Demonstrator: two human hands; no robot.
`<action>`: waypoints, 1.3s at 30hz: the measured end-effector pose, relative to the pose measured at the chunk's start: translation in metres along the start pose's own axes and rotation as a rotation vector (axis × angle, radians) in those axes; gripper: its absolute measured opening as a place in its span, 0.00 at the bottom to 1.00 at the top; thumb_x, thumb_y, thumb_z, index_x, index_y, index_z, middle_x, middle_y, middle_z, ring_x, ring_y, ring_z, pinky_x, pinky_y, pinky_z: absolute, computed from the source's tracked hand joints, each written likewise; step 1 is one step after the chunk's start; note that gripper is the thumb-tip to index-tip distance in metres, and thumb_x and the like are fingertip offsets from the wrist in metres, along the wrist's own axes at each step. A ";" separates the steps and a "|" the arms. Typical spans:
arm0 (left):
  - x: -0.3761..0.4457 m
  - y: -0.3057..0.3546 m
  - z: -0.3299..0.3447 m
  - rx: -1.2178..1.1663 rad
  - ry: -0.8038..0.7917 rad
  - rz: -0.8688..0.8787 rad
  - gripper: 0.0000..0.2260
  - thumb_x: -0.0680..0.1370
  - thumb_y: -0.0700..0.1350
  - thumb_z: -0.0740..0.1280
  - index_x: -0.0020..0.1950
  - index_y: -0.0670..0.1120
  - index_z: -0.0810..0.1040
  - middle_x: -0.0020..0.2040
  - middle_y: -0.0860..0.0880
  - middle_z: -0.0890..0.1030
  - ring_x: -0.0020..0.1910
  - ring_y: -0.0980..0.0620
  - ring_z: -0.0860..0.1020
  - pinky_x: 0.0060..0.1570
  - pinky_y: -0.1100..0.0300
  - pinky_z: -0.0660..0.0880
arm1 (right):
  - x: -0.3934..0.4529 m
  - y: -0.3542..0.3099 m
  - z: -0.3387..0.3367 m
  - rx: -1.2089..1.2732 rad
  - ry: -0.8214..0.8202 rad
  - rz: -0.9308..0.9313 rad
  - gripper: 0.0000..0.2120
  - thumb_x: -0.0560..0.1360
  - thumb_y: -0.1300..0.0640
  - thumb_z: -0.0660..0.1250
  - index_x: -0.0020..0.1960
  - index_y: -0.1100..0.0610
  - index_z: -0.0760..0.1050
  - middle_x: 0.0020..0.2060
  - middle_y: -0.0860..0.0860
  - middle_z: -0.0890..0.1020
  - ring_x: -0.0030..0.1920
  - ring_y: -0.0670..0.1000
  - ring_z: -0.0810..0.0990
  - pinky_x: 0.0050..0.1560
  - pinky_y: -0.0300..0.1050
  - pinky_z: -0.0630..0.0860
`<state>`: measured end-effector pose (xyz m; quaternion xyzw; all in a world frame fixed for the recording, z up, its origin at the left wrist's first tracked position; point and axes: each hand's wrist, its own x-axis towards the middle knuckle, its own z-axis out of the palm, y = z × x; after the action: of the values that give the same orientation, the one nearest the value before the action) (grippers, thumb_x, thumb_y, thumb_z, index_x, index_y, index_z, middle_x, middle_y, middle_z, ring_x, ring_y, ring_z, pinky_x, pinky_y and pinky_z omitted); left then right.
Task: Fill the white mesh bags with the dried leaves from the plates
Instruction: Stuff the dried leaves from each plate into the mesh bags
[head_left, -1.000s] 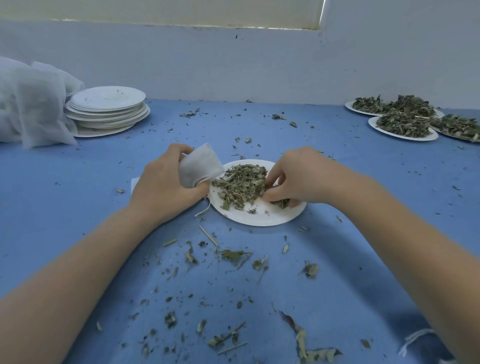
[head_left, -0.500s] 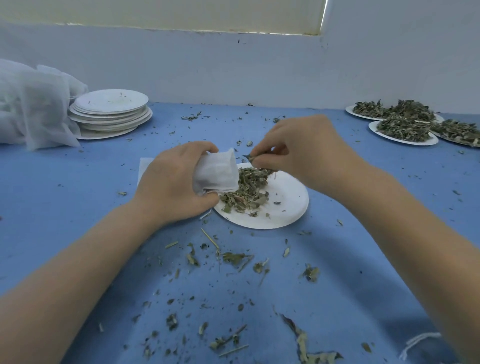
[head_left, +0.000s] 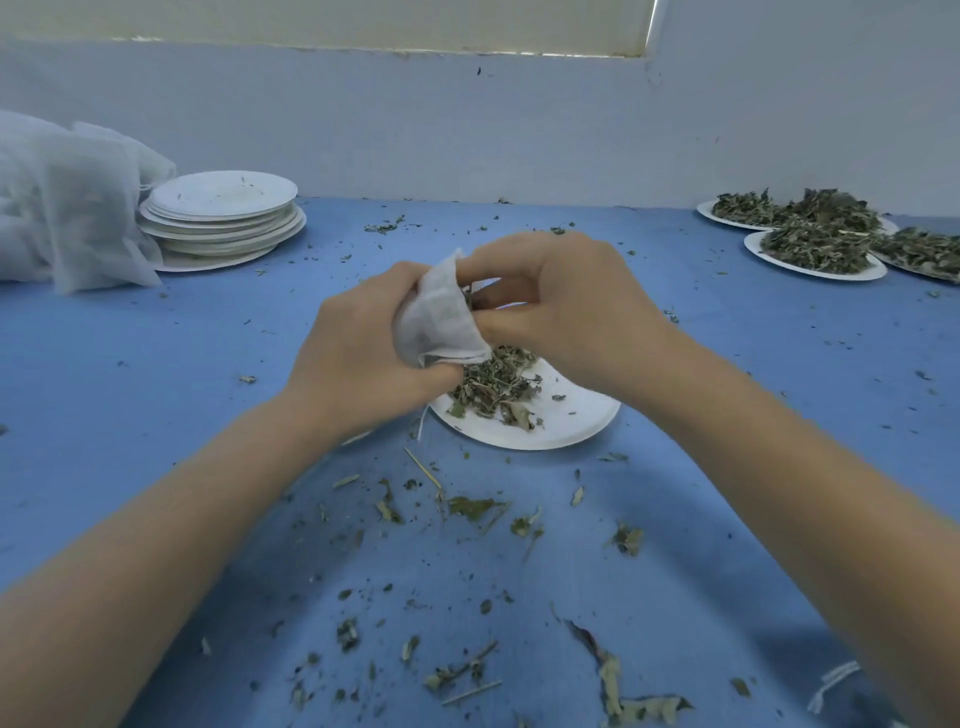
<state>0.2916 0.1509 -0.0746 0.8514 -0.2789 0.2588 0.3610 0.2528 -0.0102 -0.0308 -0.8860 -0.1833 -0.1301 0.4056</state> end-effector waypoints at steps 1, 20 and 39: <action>0.000 0.002 0.000 -0.012 -0.006 0.009 0.26 0.60 0.58 0.63 0.54 0.47 0.76 0.37 0.60 0.75 0.37 0.58 0.73 0.36 0.69 0.68 | 0.000 0.000 0.004 -0.056 0.037 -0.015 0.11 0.69 0.61 0.72 0.46 0.46 0.81 0.44 0.45 0.81 0.43 0.42 0.81 0.50 0.38 0.75; 0.004 -0.019 -0.004 0.264 -0.101 0.066 0.28 0.63 0.41 0.73 0.62 0.45 0.72 0.53 0.47 0.79 0.49 0.42 0.76 0.44 0.59 0.65 | 0.005 0.018 -0.007 0.015 -0.150 0.093 0.08 0.78 0.56 0.64 0.45 0.50 0.81 0.42 0.52 0.85 0.44 0.52 0.82 0.52 0.49 0.78; -0.001 -0.031 -0.009 0.221 -0.098 -0.130 0.22 0.66 0.40 0.71 0.59 0.47 0.73 0.51 0.47 0.78 0.48 0.43 0.75 0.46 0.53 0.72 | 0.018 0.055 -0.016 -0.621 -0.519 0.232 0.26 0.76 0.49 0.62 0.73 0.40 0.58 0.58 0.46 0.69 0.51 0.48 0.70 0.49 0.40 0.64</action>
<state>0.3091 0.1758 -0.0847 0.9139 -0.2105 0.2220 0.2669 0.2909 -0.0515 -0.0508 -0.9843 -0.1304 0.0950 0.0717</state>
